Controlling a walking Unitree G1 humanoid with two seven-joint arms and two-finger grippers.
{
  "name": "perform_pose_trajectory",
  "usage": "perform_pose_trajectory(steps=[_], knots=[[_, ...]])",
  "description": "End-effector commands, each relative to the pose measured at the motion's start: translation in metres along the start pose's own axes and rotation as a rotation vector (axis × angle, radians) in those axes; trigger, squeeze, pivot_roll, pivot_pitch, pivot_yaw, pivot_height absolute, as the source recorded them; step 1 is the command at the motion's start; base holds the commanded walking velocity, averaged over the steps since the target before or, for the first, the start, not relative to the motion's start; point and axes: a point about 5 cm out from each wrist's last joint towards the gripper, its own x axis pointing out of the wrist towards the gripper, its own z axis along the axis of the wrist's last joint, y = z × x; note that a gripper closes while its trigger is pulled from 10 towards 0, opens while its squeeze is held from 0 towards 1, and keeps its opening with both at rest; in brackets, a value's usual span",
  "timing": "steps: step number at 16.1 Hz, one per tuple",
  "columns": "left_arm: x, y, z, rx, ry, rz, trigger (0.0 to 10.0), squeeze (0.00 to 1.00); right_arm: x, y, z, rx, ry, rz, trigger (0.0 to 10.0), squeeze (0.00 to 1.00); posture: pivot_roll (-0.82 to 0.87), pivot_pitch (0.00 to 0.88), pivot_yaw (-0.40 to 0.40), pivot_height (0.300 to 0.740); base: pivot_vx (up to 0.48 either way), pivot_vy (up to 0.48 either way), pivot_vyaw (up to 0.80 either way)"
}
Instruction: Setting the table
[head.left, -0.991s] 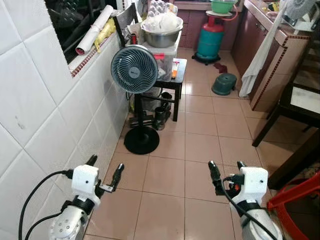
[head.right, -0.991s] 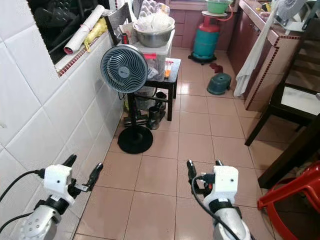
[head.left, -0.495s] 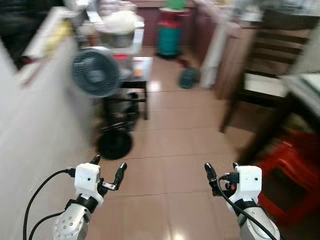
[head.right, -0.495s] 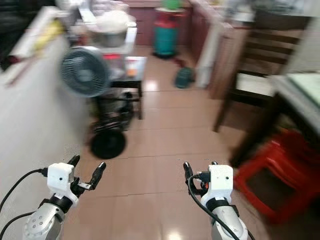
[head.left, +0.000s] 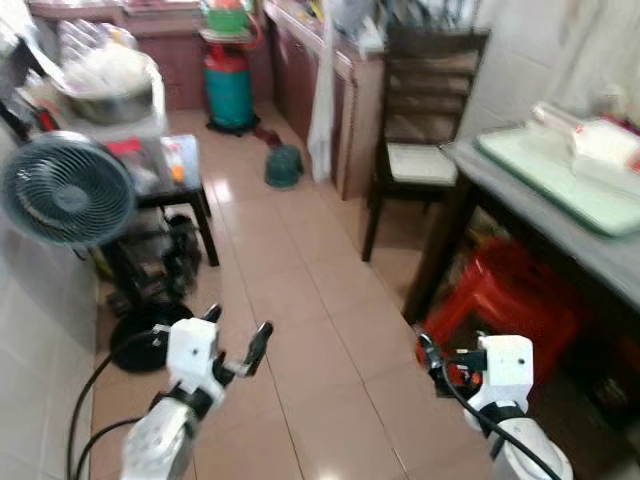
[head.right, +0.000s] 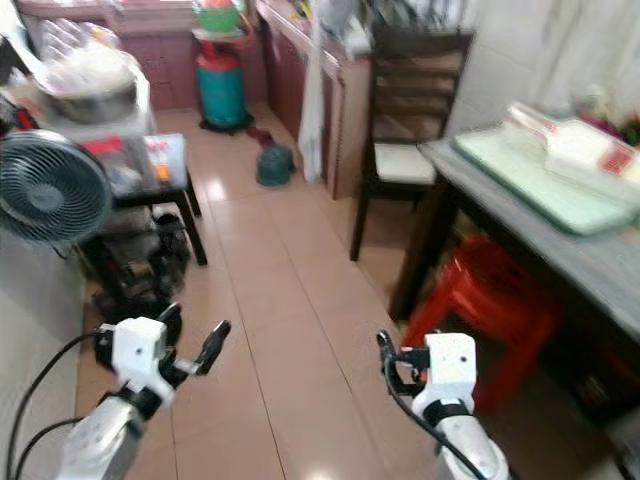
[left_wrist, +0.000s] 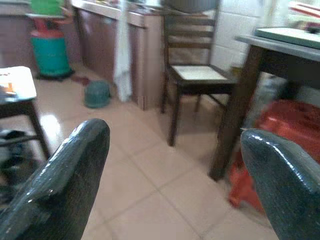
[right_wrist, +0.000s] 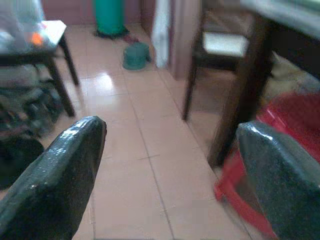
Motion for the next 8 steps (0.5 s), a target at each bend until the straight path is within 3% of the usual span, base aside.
perform_pose_trajectory(steps=[1,8], knots=[[-0.0012,0.0041,-0.0002,0.005,0.016,0.002,10.0,0.0,0.0005,0.0051,0.0015,0.01,-0.006,0.011,10.0,0.0,0.07,0.0,-0.026,0.74,0.285,0.0,-0.8],[0.0007,0.0006,0.0031,0.01,0.03,-0.027,10.0,0.0,0.0005,0.0073,0.002,0.003,-0.003,0.015,10.0,0.0,0.06,0.0,-0.022,0.74,0.335,0.0,-0.8]])
